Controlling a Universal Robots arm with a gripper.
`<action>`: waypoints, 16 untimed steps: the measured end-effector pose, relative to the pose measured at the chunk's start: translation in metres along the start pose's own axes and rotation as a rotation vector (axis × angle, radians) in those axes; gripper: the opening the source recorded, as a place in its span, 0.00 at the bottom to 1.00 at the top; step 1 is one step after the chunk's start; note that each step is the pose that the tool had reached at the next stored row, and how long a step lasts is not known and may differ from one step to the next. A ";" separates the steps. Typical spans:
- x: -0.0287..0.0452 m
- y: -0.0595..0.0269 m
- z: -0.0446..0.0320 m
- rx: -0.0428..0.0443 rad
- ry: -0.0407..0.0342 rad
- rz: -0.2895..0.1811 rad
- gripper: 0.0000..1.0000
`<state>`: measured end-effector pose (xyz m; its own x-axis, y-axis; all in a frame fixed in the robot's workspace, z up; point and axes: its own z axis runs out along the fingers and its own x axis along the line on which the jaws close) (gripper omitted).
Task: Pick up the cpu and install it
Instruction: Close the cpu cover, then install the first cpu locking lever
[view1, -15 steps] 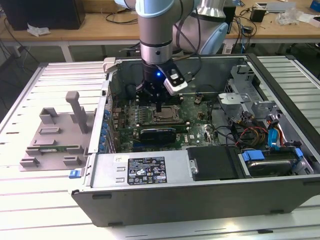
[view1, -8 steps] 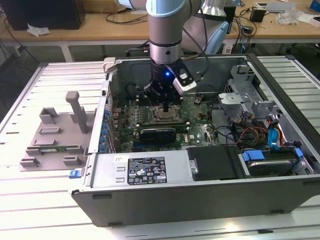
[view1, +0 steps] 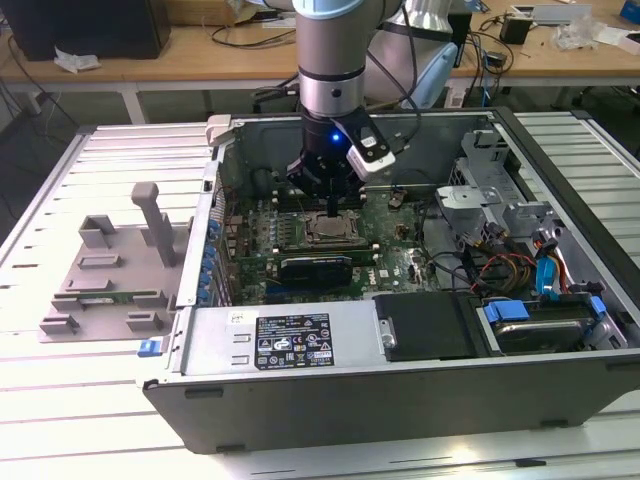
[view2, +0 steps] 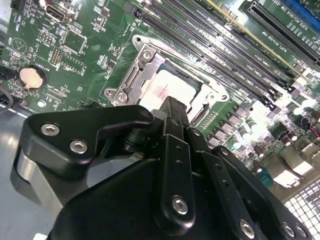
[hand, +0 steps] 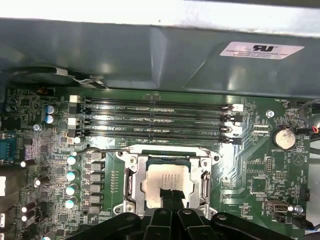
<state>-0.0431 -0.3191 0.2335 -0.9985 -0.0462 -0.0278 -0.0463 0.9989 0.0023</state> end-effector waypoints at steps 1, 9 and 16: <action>0.0000 0.0000 0.0000 0.0000 0.0000 0.000 0.11; 0.0000 0.0000 -0.0007 0.0003 0.0003 0.000 0.11; 0.0000 -0.0001 -0.0015 0.0006 0.0005 0.000 0.11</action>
<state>-0.0432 -0.3192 0.2350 -0.9986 -0.0462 -0.0273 -0.0462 0.9989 0.0017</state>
